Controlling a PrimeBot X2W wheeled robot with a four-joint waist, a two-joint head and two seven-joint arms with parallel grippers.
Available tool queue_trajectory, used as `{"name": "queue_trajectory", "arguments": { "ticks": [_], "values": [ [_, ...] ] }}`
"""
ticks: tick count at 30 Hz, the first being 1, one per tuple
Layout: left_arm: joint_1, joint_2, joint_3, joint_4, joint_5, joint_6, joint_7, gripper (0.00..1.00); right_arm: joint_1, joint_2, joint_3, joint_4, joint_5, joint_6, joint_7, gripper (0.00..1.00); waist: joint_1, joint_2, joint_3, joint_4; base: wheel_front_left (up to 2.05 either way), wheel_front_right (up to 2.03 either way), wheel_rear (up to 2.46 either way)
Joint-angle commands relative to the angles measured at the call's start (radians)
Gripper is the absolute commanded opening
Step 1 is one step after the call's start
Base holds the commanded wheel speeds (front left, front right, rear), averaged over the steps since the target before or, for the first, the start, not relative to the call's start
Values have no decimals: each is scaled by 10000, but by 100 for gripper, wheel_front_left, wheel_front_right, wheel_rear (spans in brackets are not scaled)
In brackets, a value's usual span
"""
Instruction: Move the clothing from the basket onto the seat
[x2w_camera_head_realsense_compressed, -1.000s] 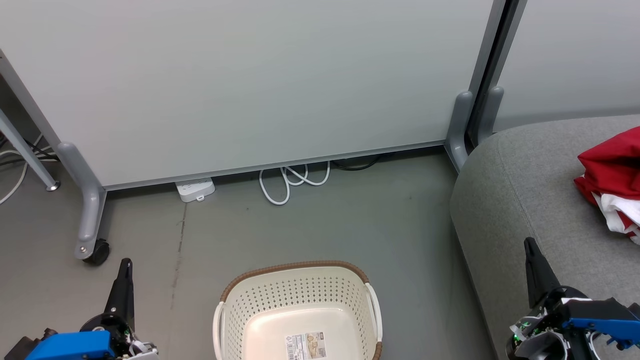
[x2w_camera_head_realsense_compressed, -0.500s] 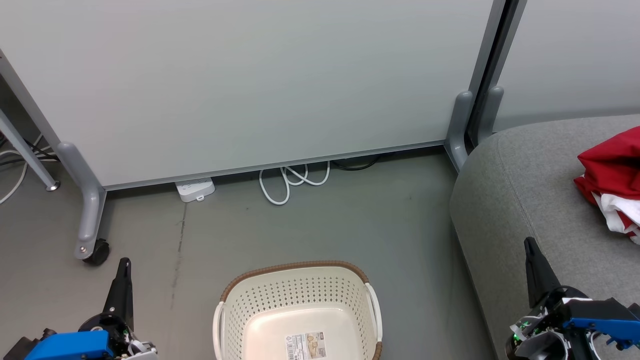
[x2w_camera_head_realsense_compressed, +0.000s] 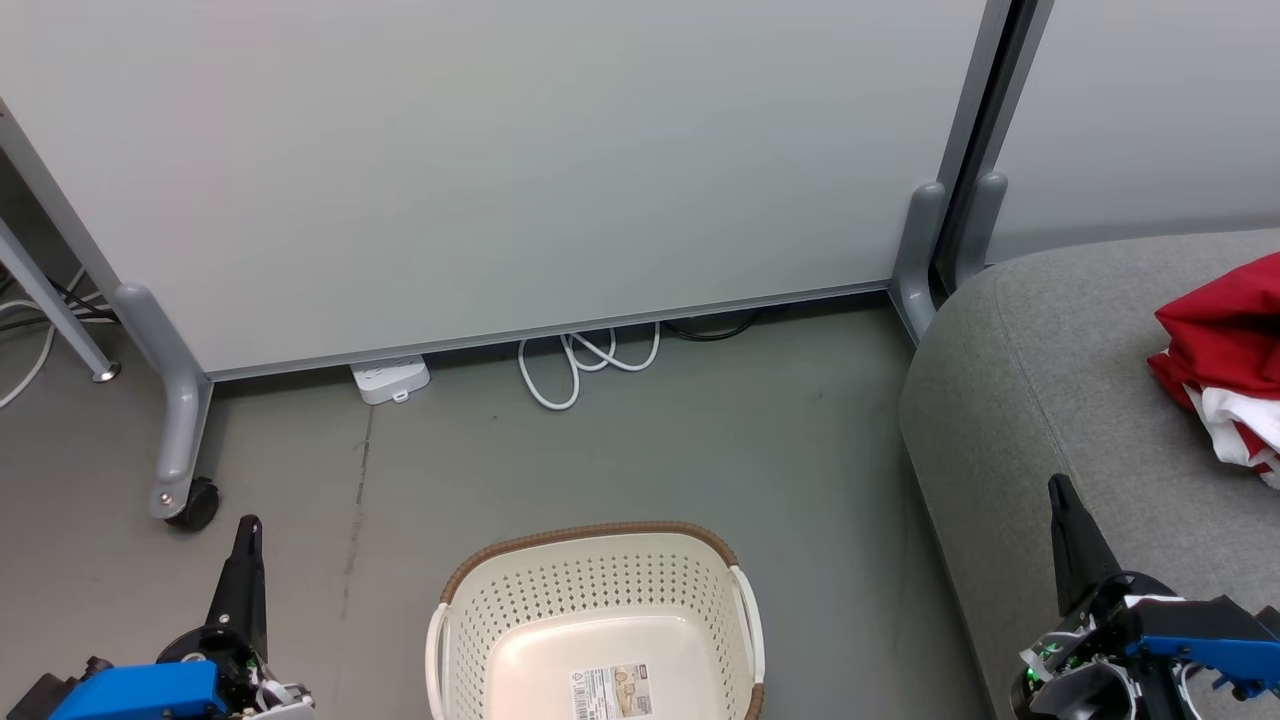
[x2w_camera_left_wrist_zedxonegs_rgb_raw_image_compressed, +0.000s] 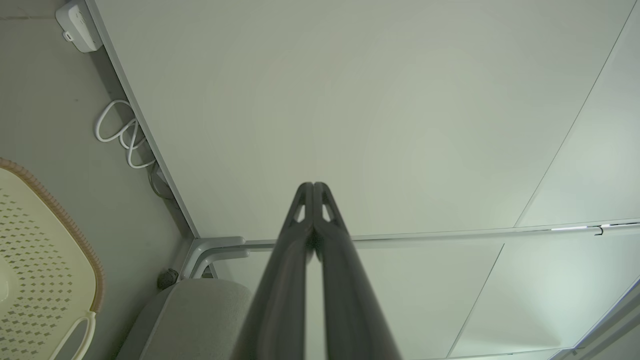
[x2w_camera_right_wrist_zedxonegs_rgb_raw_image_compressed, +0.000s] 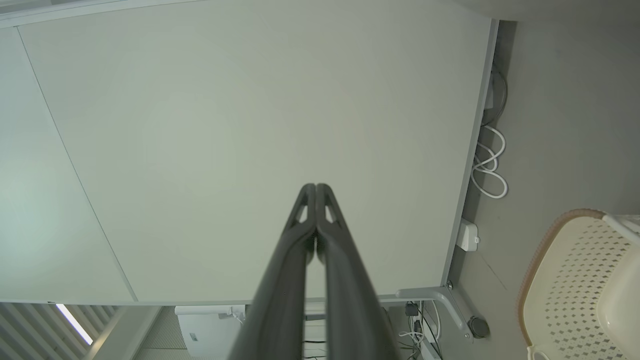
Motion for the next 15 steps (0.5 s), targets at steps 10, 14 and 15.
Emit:
{"name": "queue_trajectory", "arguments": {
  "ticks": [10, 14, 15],
  "values": [
    [-122, 48, 7, -41, -30, -60, 49, 0, -112, -26, -15, 7, 37, -10, 7, 0, 0, 0, 0, 0, 0, 0, 0],
    [-122, 48, 7, -41, -30, -60, 48, 0, -112, -26, -15, 7, 37, -10, 7, 0, 0, 0, 0, 0, 0, 0, 0],
    [-122, 48, 6, -41, -30, -60, 48, 0, -112, -26, -15, 7, 37, -10, 7, 0, 0, 0, 0, 0, 0, 0, 0]
  ]
}}
